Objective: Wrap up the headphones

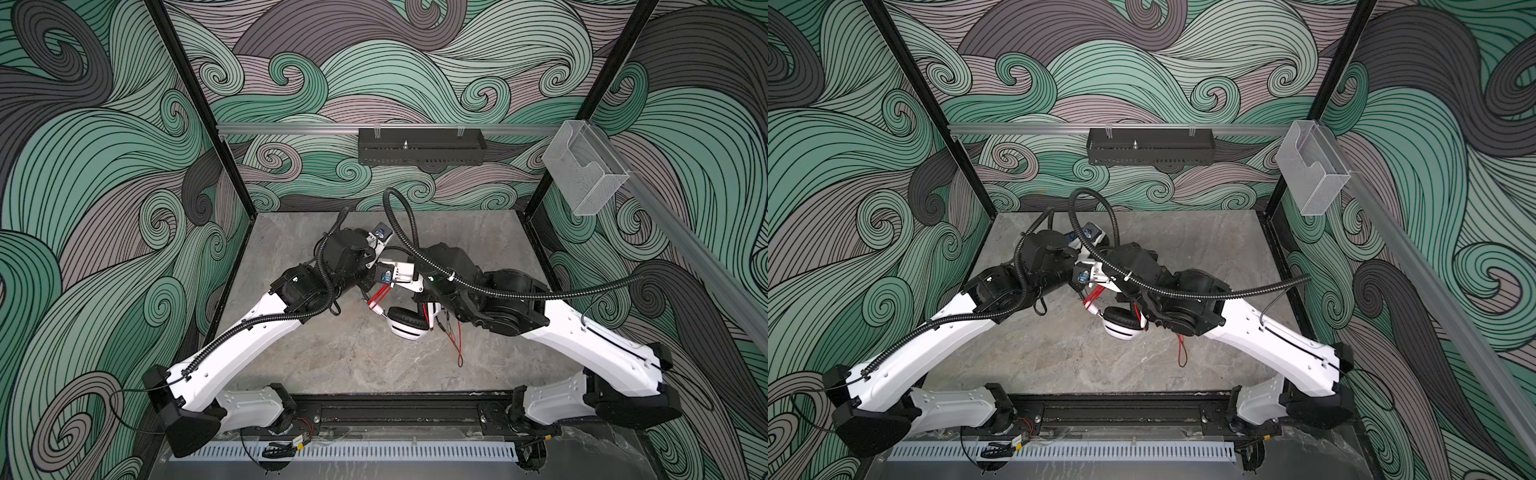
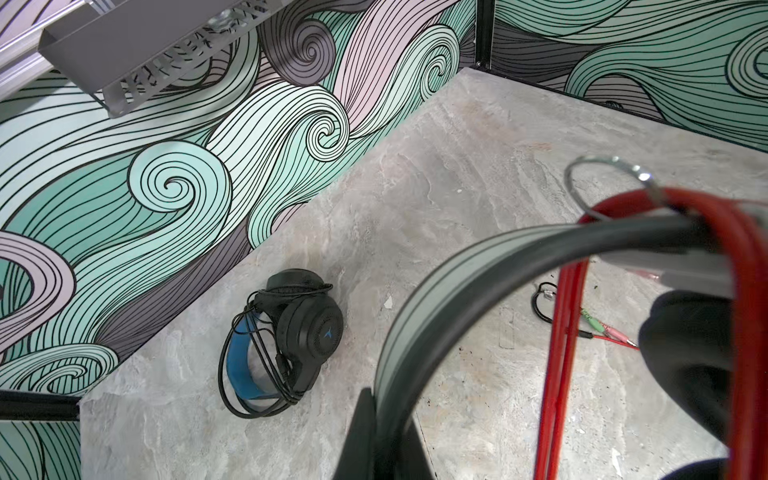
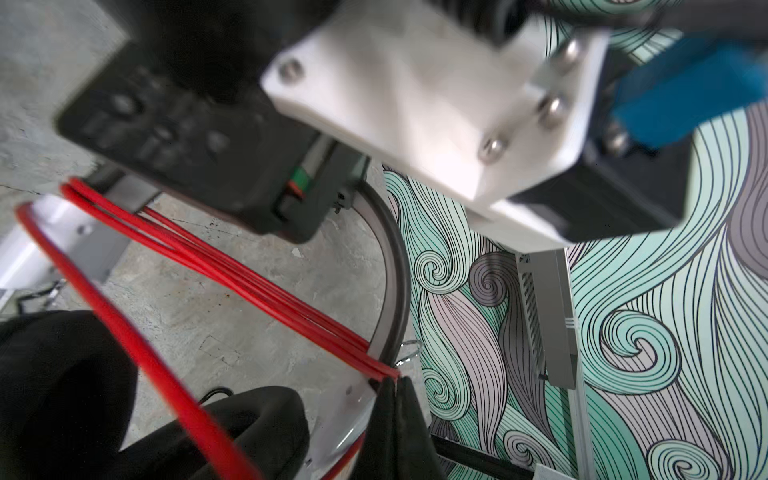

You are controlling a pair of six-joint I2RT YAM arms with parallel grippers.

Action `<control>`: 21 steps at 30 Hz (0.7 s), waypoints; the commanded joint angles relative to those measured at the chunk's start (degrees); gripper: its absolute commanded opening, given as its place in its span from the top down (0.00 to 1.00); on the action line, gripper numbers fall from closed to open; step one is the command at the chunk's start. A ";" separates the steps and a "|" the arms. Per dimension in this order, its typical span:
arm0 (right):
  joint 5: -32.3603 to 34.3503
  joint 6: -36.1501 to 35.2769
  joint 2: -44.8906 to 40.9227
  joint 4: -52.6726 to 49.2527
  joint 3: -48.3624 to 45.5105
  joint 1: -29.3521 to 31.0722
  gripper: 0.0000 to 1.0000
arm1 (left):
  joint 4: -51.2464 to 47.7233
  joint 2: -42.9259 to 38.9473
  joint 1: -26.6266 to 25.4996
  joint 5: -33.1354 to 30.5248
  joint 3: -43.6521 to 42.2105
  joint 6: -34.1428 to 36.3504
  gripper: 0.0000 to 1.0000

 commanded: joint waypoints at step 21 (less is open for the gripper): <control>-13.87 25.41 -0.48 -2.34 5.01 6.89 1.00 | -5.30 0.58 0.78 -11.32 2.79 -13.88 1.00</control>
